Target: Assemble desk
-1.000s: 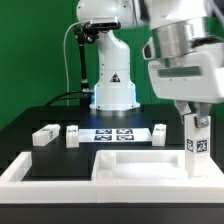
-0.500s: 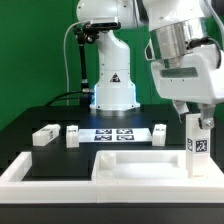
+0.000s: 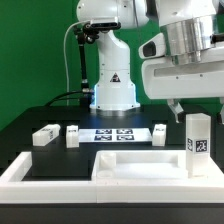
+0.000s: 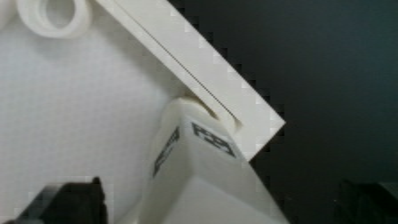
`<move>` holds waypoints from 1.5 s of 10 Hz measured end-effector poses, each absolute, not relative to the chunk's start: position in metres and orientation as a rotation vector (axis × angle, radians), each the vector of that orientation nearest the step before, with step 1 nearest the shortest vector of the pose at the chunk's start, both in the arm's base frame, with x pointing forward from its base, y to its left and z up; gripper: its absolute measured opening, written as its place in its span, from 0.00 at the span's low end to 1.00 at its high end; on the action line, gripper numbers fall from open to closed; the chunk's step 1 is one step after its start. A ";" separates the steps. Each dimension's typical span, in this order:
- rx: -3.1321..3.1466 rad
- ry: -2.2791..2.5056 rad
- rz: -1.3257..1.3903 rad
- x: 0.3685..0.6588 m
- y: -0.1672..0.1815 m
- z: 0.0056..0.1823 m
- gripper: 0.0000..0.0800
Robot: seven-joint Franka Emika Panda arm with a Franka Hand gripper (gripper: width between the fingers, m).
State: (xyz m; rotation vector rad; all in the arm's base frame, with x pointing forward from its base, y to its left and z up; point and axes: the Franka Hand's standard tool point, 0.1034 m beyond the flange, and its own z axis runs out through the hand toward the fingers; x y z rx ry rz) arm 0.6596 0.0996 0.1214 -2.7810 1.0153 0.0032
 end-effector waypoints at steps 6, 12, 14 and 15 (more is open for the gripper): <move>-3.021 0.174 -0.101 0.665 0.095 0.106 0.67; -2.943 0.689 -0.071 0.666 0.089 0.105 0.36; -2.801 1.137 -0.041 0.665 0.092 0.104 0.36; -2.658 1.449 -0.018 0.664 0.093 0.103 0.36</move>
Offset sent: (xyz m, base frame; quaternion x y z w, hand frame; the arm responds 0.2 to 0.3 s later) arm 0.0072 0.0123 -0.0290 0.0206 0.0168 -0.3372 0.9410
